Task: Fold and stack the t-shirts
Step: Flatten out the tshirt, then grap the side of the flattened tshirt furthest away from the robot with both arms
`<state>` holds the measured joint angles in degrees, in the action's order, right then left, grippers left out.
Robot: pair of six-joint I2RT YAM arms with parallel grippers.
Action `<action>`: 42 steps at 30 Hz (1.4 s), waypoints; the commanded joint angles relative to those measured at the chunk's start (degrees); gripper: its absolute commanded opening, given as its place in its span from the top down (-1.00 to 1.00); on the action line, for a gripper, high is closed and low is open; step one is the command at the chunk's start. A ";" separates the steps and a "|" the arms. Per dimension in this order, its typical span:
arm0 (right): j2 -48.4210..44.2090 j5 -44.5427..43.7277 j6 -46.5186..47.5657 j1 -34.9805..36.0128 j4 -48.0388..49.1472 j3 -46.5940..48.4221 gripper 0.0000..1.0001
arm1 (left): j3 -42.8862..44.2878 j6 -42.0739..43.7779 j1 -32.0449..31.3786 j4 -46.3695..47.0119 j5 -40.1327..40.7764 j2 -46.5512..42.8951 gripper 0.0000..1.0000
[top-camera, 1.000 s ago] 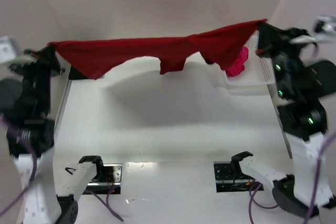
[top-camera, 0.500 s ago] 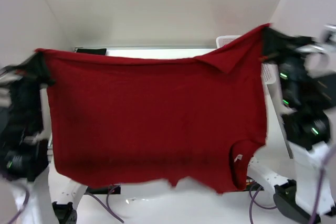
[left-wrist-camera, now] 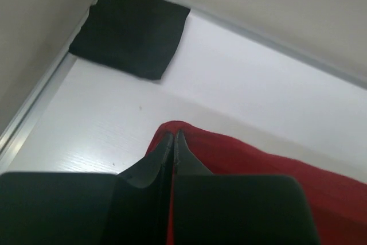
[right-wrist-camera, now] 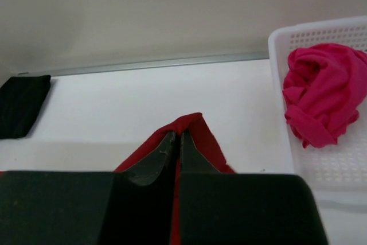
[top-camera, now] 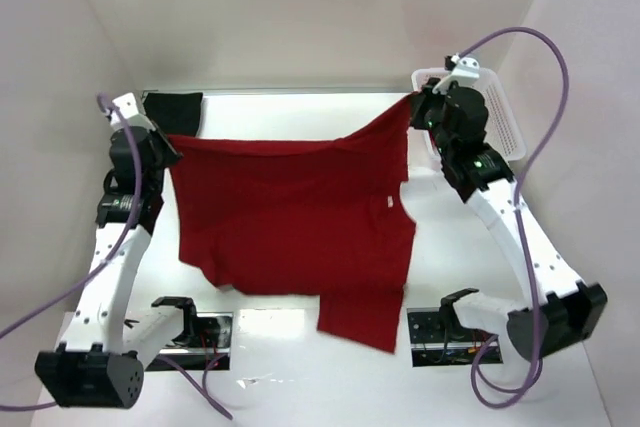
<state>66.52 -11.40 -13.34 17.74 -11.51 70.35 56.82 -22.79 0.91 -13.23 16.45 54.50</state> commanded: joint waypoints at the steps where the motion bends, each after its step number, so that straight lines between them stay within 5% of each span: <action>1: 8.16 -0.55 1.13 -0.25 12.19 -0.03 0.98 | -2.49 -0.59 0.06 9.17 2.70 5.23 1.00; 11: 32.41 -2.31 0.60 -0.77 16.25 12.26 0.98 | 9.70 -1.12 0.59 17.71 3.69 33.99 1.00; 18: 42.45 -3.46 0.60 -3.05 13.01 27.27 0.98 | 28.77 -1.21 3.04 16.76 -0.62 50.33 1.00; 29: 50.28 -3.63 0.60 -6.22 9.84 41.27 0.98 | 48.02 0.72 9.29 8.93 -9.33 60.72 1.00; 42: 52.04 -1.88 -0.10 -6.22 8.70 38.99 0.98 | 44.00 1.77 10.43 8.31 -10.73 61.25 1.00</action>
<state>117.62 -12.71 -13.06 12.05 -3.95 108.62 102.28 -22.52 10.33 -6.17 6.07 115.74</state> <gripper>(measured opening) 0.022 0.007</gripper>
